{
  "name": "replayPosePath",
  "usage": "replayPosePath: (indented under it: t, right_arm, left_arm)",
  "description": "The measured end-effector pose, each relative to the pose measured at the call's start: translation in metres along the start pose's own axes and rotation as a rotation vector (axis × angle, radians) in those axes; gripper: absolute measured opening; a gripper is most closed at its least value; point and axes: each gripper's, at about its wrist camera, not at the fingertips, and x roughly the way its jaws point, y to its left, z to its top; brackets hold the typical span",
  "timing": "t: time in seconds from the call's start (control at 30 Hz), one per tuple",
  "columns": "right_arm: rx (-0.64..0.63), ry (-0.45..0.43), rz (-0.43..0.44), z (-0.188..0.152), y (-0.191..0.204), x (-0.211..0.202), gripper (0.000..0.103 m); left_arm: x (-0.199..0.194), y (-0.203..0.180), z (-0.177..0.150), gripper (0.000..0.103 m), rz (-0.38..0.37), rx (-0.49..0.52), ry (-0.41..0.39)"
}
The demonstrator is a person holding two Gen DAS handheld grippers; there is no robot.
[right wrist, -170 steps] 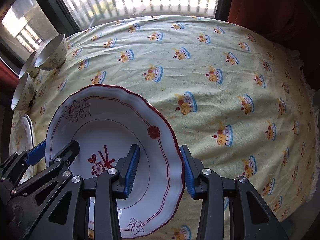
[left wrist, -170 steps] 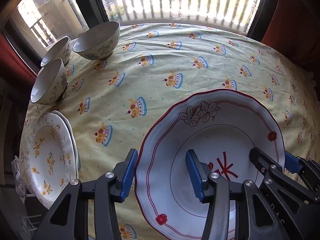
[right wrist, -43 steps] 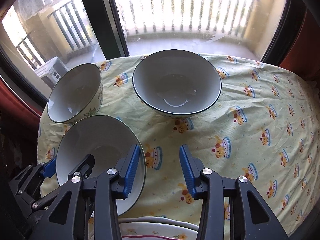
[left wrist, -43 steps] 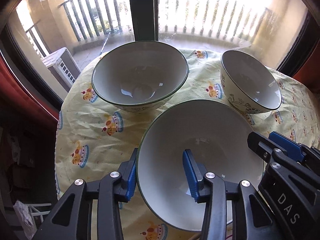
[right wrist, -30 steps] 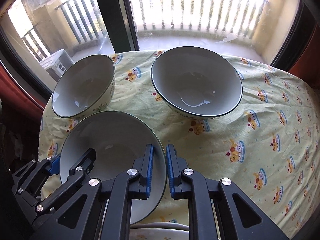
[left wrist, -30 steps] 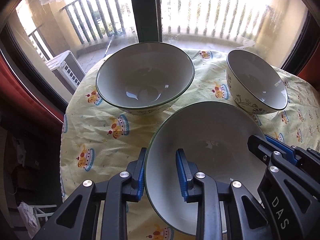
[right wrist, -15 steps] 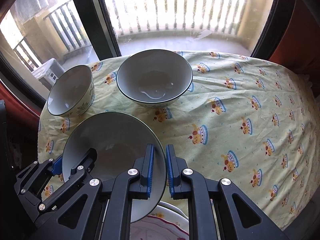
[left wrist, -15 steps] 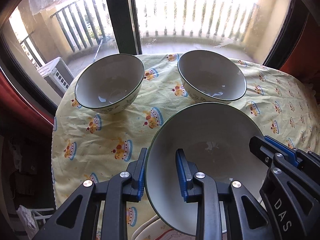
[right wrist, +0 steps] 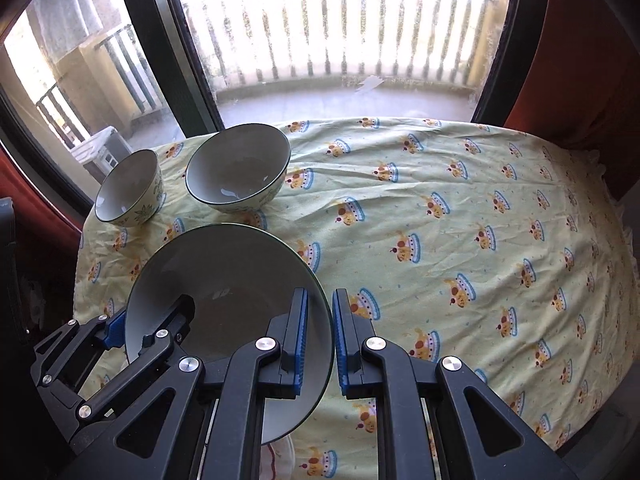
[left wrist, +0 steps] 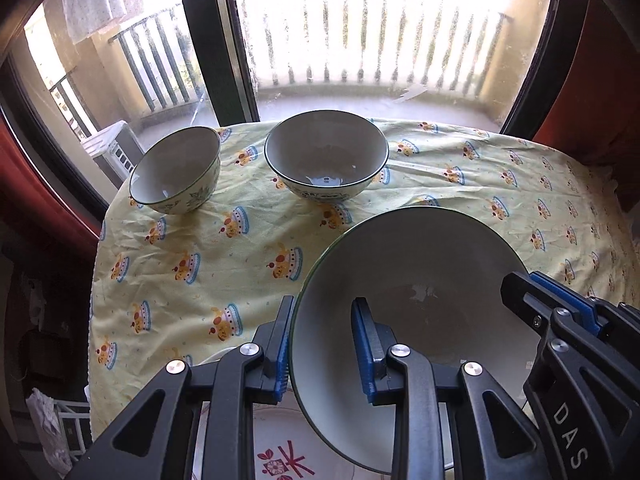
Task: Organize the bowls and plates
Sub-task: 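Lift the white bowl and carry it beside the plate stack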
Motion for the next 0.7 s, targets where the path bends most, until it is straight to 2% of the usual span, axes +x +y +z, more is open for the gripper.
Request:
replayPosePath:
  t: [0.43, 0.7]
  right_arm:
    - [0.013, 0.051, 0.003, -0.046, -0.081, -0.002, 0.016]
    - [-0.023, 0.100, 0.011, -0.073, -0.109, 0.008, 0.016]
  left_arm:
    - [0.006, -0.075, -0.048, 0.026, -0.018, -0.026, 0.071]
    - [0.016, -0.098, -0.078, 0.026, -0.012, -0.072, 0.117]
